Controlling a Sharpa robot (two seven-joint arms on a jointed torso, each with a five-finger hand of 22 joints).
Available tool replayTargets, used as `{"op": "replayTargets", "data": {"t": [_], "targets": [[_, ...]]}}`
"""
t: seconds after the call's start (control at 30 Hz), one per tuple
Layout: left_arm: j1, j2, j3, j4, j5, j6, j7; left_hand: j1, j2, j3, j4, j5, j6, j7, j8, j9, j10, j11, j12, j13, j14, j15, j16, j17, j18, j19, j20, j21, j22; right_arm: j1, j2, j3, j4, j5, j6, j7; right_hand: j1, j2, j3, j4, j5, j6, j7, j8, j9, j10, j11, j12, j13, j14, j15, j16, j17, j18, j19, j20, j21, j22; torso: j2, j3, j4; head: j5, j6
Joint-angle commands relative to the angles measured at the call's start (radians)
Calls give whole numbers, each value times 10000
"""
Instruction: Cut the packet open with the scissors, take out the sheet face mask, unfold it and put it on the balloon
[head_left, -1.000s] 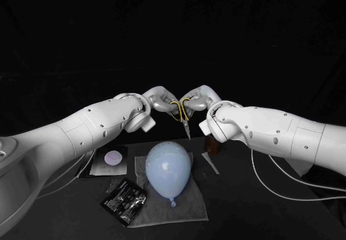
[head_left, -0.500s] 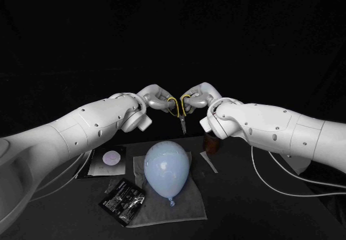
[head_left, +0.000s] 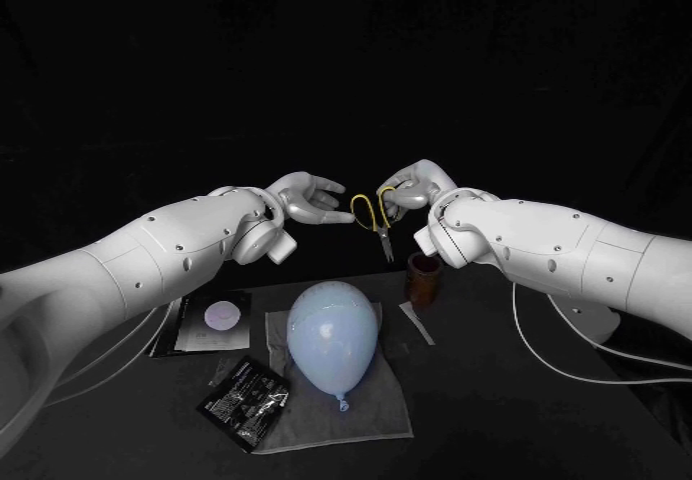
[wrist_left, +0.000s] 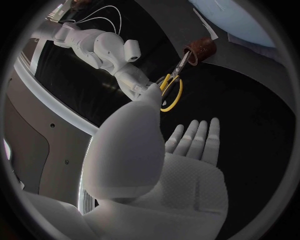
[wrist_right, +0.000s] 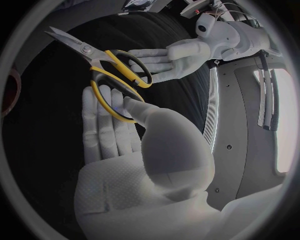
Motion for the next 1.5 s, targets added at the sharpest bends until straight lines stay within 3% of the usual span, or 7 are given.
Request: {"op": "replayTargets", "data": {"t": [0.03,0.27,0.37,0.43,0.6,1.17,1.5], "targets": [[11,-71,10,38,614,538,131,-3,-131,-120,6,38,-133,1217,-32,-50,-329,30,6,6,-496,48,-16,-188,-92,-523,16,-43,-36,16,50,12,-333,-301,393,-36,-26,74,332,-339,26,81,5,23,265,394,-305,62,7,1,-84,-21,8,236,-90,8,68,8,18,4,22,-44,-30],[6,-403,28,98,1618,262,309,-186,-107,-253,2,20,319,1445,148,191,-10,-72,276,84,-245,0,102,-122,-96,-921,25,-41,-45,16,91,15,-1118,-402,309,44,-30,71,345,-351,27,80,5,19,271,390,-305,56,8,-5,-84,-29,14,242,-101,12,77,16,17,-1,8,-105,-67],[5,-616,31,236,2071,81,360,-235,275,174,-14,-83,1564,1464,610,798,1118,-264,831,232,1464,-199,633,423,-32,113,7,166,88,16,88,16,-1362,-435,290,84,-30,71,345,-351,27,80,5,19,271,390,-305,56,8,-5,-84,-29,14,242,-101,12,77,16,13,11,24,-155,-96],[4,-821,32,426,2406,-64,415,-270,626,540,-37,-112,2546,1439,1062,1238,1568,-366,1153,249,2577,-371,1138,698,213,1989,-35,625,319,16,74,16,-1542,-471,289,112,-31,69,351,-360,26,81,4,18,274,391,-306,54,9,-5,-85,-32,18,246,-106,15,83,22,14,10,26,-177,-112],[-1,-1341,31,1035,2998,-365,631,-299,1074,1078,-109,-140,3363,1236,1729,1373,2520,-642,1671,196,3720,-724,1795,928,881,3077,-47,1099,408,14,10,17,-1892,-513,271,180,-31,69,351,-360,26,81,4,18,274,391,-306,54,9,-5,-85,-32,18,246,-106,15,83,22,26,-1,16,-240,-115],[-62,-3121,28,3395,4259,-840,1201,-336,1126,1386,-144,-147,3725,1094,2032,1284,3100,-815,1783,118,4267,-922,2089,1085,1141,3589,-57,1285,380,-327,315,16,-3145,-706,168,498,-37,66,360,-370,26,83,5,16,280,391,-306,51,11,-5,-85,-37,24,251,-113,20,94,30,76,21,33,-281,-244],[-67,-3471,29,3786,4383,-1000,1302,-353,1126,1425,-150,-147,3786,1086,2076,1271,3185,-831,1801,119,4313,-939,2120,1106,1146,3639,-64,1300,371,-550,406,17,-3142,-737,182,555,-41,66,370,-379,26,82,6,12,285,390,-305,47,12,-8,-85,-44,30,255,-122,24,103,38,117,24,28,-284,-323]]}}
